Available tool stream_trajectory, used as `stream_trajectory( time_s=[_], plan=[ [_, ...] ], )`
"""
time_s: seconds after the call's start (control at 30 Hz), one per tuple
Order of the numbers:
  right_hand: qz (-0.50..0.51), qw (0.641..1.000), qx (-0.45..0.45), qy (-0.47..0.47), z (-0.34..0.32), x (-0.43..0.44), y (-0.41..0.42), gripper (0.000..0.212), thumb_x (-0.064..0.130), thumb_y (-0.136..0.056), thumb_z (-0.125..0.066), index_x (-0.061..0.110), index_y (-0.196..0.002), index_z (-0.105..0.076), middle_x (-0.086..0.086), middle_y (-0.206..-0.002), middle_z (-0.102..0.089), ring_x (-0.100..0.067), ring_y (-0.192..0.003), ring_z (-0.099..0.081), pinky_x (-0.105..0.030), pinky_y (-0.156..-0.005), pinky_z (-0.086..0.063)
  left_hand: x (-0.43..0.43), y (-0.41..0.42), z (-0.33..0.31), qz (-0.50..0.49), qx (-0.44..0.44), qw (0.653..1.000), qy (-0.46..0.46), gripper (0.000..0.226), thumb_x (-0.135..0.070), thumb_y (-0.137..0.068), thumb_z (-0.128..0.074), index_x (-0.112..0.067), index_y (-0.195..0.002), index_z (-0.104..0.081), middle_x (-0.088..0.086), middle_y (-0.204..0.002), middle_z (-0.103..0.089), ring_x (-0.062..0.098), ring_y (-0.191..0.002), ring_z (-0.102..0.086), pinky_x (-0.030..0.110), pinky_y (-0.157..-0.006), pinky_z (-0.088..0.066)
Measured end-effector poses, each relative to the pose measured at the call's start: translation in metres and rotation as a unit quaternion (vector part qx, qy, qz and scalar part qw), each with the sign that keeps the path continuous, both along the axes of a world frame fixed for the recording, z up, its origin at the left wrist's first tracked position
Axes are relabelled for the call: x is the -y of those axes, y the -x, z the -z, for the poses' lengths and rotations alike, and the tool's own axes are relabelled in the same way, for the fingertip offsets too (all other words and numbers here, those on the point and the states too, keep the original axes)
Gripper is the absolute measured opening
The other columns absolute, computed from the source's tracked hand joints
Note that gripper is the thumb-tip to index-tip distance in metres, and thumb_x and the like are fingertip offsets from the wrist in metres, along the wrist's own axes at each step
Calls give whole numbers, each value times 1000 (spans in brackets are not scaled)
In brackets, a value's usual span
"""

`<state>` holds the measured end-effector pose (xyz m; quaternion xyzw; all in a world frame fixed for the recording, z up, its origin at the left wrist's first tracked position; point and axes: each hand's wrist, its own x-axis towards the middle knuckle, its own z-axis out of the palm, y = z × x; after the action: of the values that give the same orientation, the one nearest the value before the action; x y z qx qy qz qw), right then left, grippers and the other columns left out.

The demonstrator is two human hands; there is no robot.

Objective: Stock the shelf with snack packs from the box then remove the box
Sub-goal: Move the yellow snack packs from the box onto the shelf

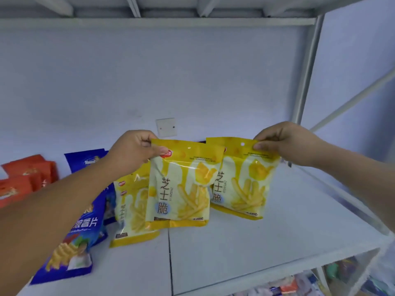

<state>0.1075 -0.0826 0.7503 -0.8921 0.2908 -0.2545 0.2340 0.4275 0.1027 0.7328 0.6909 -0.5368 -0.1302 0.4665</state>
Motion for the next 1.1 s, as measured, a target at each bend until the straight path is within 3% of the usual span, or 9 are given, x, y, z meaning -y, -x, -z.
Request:
stream_trajectory(
  time_s=[0.13,0.2,0.3,0.43,0.6,0.77,0.87,0.97,1.1],
  plan=[
    [-3,999,-19,-27,19,-11,-62,8,23,-92,-72,22,-89,-79,1,-83,-76,-21,-81,-71,-37,-80,-58,-19,-63,28,-15,-17,999,-31,55,-68,-52,-81,-21,-79,-71,15,-76,-74,22,-63,-58,35,-60,-46],
    [-9,999,-40,-36,31,-14,-90,9,25,-93,-71,22,-89,-79,-3,-85,-76,-25,-82,-71,-41,-82,-57,-25,-93,44,-14,-36,999,-39,55,-63,-55,-83,-18,-84,-71,21,-81,-73,28,-68,-59,41,-65,-46],
    [-14,998,-49,-48,49,-20,-126,10,25,-93,-71,23,-87,-78,-3,-83,-75,-17,-73,-68,-39,-79,-57,-30,-129,69,-17,-69,996,-45,34,-39,-71,-82,-15,-93,-72,7,-82,-78,36,-79,-70,38,-69,-51],
    [-28,993,-84,-82,79,-20,-166,14,24,-92,-72,25,-79,-76,5,-69,-67,-4,-61,-57,-27,-68,-48,-34,-168,112,-22,-75,995,-66,68,-72,-57,-81,-24,-104,-73,13,-85,-76,26,-69,-67,37,-64,-51],
    [-48,983,-149,-92,107,7,-206,19,26,-93,-71,25,-75,-73,7,-65,-59,-6,-58,-51,-27,-66,-44,-24,-195,147,-56,-118,989,-76,9,-24,-86,-75,-21,-95,-73,-1,-83,-78,13,-70,-67,31,-62,-52],
    [-30,985,-164,-51,126,39,-242,21,31,-93,-70,35,-72,-68,5,-79,-68,-13,-74,-63,-32,-74,-50,-10,-218,164,-89,-171,978,-76,5,-14,-89,-72,-18,-92,-70,-5,-78,-77,8,-67,-66,24,-56,-49],
    [-25,979,-200,-10,139,57,-258,26,34,-95,-65,41,-71,-59,8,-83,-64,-14,-79,-62,-36,-78,-51,-1,-230,168,-98,-154,980,-85,7,-20,-88,-74,-20,-94,-70,-7,-80,-77,6,-69,-68,25,-60,-50],
    [-19,976,-215,5,155,72,-269,29,34,-96,-62,40,-69,-54,10,-82,-60,-16,-82,-60,-37,-78,-51,10,-232,171,-94,-125,983,-100,8,-21,-89,-73,-22,-97,-68,-13,-76,-76,-2,-66,-70,14,-53,-50],
    [-20,972,-236,-3,177,82,-276,22,33,-97,-61,37,-76,-56,11,-84,-56,-16,-85,-57,-36,-77,-48,17,-235,177,-89,-81,982,-144,17,-29,-90,-72,-27,-106,-70,-10,-87,-78,4,-77,-73,25,-66,-57]
  ],
)
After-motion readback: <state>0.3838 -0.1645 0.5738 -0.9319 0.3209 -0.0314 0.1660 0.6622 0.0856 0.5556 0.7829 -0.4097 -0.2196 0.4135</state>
